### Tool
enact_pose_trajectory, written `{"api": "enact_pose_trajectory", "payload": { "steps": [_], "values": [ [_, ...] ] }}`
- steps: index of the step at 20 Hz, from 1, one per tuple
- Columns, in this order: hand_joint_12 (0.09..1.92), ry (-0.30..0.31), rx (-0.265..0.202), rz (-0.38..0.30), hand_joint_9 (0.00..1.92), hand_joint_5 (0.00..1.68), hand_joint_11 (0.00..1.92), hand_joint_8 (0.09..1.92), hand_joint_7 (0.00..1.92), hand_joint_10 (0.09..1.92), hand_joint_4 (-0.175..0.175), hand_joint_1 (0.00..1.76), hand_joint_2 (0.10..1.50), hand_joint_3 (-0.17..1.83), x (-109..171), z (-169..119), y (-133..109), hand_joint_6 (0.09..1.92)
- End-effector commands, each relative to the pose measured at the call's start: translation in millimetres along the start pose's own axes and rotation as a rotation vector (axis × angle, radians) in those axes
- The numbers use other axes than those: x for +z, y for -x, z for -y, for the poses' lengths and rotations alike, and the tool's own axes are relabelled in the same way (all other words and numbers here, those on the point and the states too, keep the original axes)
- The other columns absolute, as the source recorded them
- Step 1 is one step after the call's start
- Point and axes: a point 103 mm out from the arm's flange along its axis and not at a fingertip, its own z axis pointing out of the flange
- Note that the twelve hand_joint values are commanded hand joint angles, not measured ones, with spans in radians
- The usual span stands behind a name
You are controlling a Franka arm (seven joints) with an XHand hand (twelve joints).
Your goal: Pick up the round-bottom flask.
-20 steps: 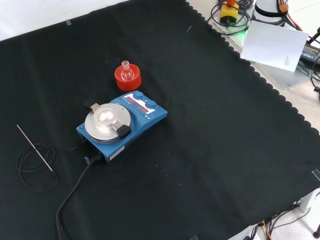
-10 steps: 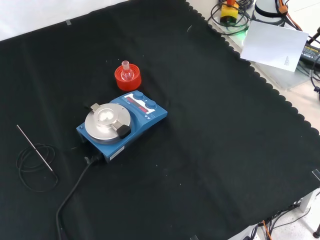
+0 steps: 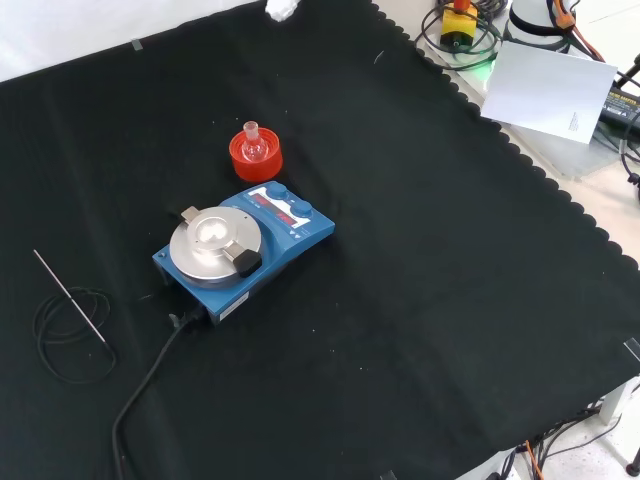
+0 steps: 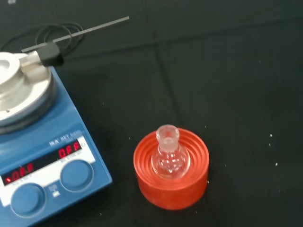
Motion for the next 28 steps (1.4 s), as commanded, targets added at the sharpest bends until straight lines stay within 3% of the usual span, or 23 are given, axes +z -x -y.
{"api": "enact_pose_trajectory", "payload": {
  "steps": [1, 6, 11, 28],
  "values": [
    [0.99, -0.034, 0.014, 0.037, 0.16, 0.35, 0.0, 0.51, 0.09, 0.66, -0.041, 0.67, 0.9, 0.38, 27, -21, 7, 0.09],
    [1.01, -0.056, 0.011, 0.082, 0.17, 0.4, 0.0, 0.52, 0.09, 0.67, -0.045, 0.75, 0.76, 0.59, 41, -30, 9, 0.09],
    [1.02, -0.094, 0.009, 0.111, 0.17, 0.43, 0.0, 0.53, 0.09, 0.67, -0.048, 0.81, 0.69, 0.66, 55, -40, 9, 0.09],
    [1.07, -0.155, 0.005, 0.14, 0.2, 0.52, 0.0, 0.54, 0.11, 0.68, -0.05, 0.83, 0.64, 0.69, 101, -68, 5, 0.09]
  ]
}}
